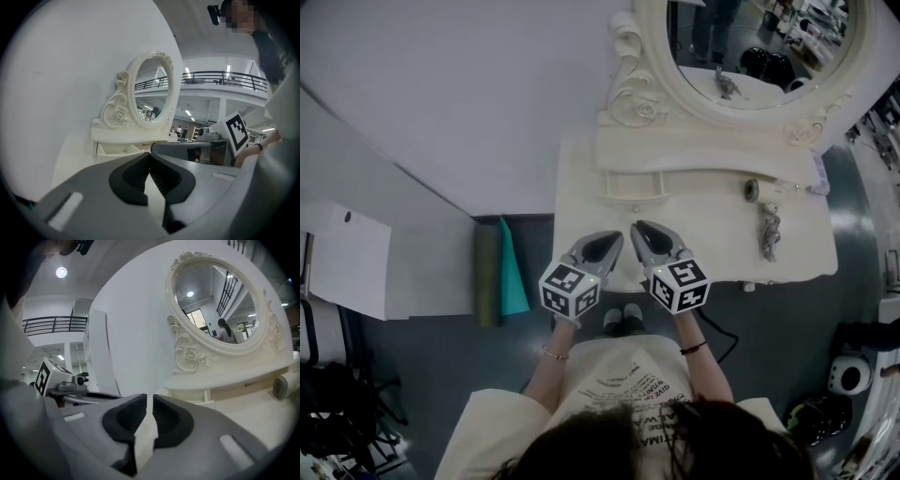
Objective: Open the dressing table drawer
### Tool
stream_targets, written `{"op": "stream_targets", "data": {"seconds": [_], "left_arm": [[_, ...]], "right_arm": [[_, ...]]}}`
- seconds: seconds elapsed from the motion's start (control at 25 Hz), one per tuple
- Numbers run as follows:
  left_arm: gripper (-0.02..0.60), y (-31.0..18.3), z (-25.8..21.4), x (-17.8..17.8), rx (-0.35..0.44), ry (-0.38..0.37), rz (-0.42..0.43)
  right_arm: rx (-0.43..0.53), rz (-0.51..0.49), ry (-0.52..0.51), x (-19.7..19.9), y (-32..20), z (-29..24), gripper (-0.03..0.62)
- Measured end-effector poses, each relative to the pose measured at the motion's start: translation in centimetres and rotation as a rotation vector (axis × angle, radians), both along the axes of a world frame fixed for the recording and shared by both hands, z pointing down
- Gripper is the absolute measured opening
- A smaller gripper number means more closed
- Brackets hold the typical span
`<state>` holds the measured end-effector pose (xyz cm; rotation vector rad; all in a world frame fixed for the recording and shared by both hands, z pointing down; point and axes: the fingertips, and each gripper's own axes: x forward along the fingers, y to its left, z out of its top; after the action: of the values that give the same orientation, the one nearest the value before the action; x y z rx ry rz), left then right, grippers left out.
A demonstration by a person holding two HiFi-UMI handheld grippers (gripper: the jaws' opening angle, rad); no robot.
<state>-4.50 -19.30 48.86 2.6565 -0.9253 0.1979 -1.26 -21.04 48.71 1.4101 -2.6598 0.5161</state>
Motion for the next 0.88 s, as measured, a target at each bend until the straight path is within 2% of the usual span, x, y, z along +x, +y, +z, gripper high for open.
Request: {"op": "stream_targets", "data": {"seconds": [0.28,0.88], "left_arm": [[-0.012,0.2,-1.1,0.0,0.027,0.01,-0.012],[-0.012,0.5,-3.4,0.6,0.09,0.015,-0.027]], "right_arm": [[0.019,-0.012,-0.017,0.3,0.5,-0.9,0.003],[0.107,-0.049,-0.053,0.4,0.4,-4.1,0.003]]}}
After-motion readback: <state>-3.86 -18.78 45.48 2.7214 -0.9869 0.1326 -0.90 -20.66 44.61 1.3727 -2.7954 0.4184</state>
